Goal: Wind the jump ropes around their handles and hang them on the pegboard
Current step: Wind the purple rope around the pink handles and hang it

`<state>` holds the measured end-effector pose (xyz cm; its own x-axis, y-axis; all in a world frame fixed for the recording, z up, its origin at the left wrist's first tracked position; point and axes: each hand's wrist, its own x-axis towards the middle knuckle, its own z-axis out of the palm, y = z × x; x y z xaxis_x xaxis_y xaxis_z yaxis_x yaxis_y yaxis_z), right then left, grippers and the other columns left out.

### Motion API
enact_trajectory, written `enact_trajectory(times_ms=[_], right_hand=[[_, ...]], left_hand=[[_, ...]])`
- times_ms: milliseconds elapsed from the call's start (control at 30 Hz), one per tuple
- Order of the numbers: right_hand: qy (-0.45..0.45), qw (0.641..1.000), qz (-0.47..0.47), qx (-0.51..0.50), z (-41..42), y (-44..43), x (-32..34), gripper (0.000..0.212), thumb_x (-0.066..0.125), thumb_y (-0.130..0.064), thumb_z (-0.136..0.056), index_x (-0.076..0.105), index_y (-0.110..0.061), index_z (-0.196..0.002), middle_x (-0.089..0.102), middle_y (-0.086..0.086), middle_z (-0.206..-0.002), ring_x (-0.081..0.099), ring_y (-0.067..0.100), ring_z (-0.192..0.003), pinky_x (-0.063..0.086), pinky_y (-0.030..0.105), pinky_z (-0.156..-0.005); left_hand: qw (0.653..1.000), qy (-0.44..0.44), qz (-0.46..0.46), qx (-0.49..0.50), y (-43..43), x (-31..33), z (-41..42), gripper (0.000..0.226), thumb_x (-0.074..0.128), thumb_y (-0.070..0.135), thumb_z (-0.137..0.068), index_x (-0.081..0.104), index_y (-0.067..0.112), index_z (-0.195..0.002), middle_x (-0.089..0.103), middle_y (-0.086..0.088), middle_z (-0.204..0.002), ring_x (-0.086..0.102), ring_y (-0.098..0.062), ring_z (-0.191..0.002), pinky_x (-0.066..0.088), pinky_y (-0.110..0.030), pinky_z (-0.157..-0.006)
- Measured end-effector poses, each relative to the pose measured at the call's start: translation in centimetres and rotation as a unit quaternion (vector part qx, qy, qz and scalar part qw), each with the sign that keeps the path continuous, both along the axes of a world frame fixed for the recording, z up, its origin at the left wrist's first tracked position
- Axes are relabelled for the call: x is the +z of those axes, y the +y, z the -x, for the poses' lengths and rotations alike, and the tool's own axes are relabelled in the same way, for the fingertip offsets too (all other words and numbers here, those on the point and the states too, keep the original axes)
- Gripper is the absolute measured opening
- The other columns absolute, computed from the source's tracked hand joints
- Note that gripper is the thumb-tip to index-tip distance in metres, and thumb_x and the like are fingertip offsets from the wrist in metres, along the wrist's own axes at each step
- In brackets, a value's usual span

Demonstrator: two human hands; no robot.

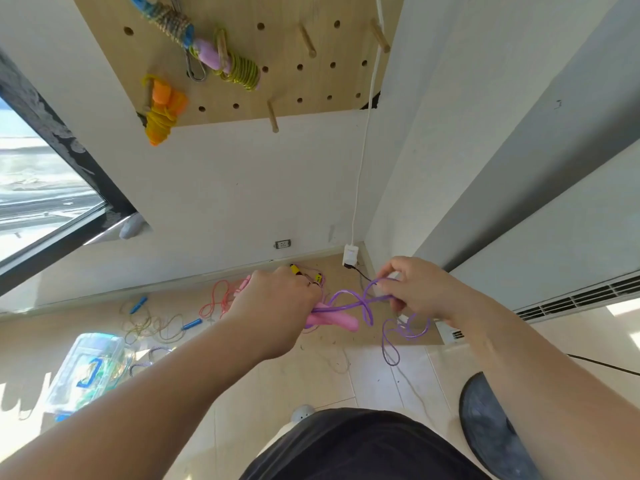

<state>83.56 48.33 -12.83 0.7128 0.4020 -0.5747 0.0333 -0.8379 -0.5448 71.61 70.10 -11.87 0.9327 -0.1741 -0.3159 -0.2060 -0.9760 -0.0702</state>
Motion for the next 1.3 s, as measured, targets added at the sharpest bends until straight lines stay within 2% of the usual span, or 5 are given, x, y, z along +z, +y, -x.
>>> enact_trajectory(times_ms=[233,500,700,1000,1300], right_hand=[[0.053,0.976,-0.093,0.191,3.3,1.4,0.9,0.065,0.086,-0.046,-0.076,0.050,-0.054,-0.129,0.049,-0.045,-0.124,0.042,-0.025,-0.117,0.036,0.005,-0.097],[0.036,0.959,-0.255,0.116,5.4,0.7,-0.9,0.067,0.090,-0.042,-0.073,0.059,-0.043,-0.132,0.071,-0.009,-0.116,0.064,0.015,-0.113,0.049,0.051,-0.101],[0.104,0.945,-0.293,0.100,4.3,0.7,0.8,0.037,0.084,-0.013,-0.083,0.065,-0.019,-0.115,0.064,-0.005,-0.088,0.059,0.008,-0.076,0.051,0.033,-0.068],[0.295,0.835,-0.464,0.023,5.5,0.9,-1.2,0.097,0.092,-0.046,-0.064,0.051,-0.014,-0.145,0.050,0.021,-0.147,0.051,0.031,-0.131,0.036,0.048,-0.116],[0.156,0.947,-0.281,0.009,5.9,2.4,0.2,0.030,0.068,-0.038,-0.096,0.054,-0.013,-0.089,0.046,-0.008,-0.061,0.039,0.014,-0.056,0.043,0.036,-0.060]], left_hand=[[0.992,-0.004,-0.050,-0.115,-1.5,1.0,-1.4,0.024,0.057,0.012,-0.091,0.042,0.028,-0.101,0.054,0.003,-0.101,0.051,-0.022,-0.097,0.032,-0.036,-0.069],[0.976,0.077,0.203,-0.014,0.6,3.4,-2.2,0.038,0.054,0.012,-0.065,0.057,0.038,-0.092,0.062,0.008,-0.085,0.058,-0.012,-0.080,0.050,-0.034,-0.065],[0.982,0.072,0.174,0.017,0.5,3.4,-1.9,0.027,0.060,0.016,-0.068,0.047,0.034,-0.084,0.055,0.008,-0.079,0.055,-0.018,-0.079,0.048,-0.033,-0.065],[0.976,-0.008,0.216,0.035,-0.8,4.3,-1.7,0.040,0.058,0.018,-0.073,0.050,0.048,-0.099,0.056,0.013,-0.083,0.053,-0.014,-0.082,0.040,-0.027,-0.063],[0.980,-0.067,0.157,0.104,-0.1,3.2,-2.6,0.022,0.059,0.023,-0.077,0.045,0.034,-0.090,0.055,0.010,-0.089,0.054,-0.018,-0.085,0.039,-0.031,-0.065]])
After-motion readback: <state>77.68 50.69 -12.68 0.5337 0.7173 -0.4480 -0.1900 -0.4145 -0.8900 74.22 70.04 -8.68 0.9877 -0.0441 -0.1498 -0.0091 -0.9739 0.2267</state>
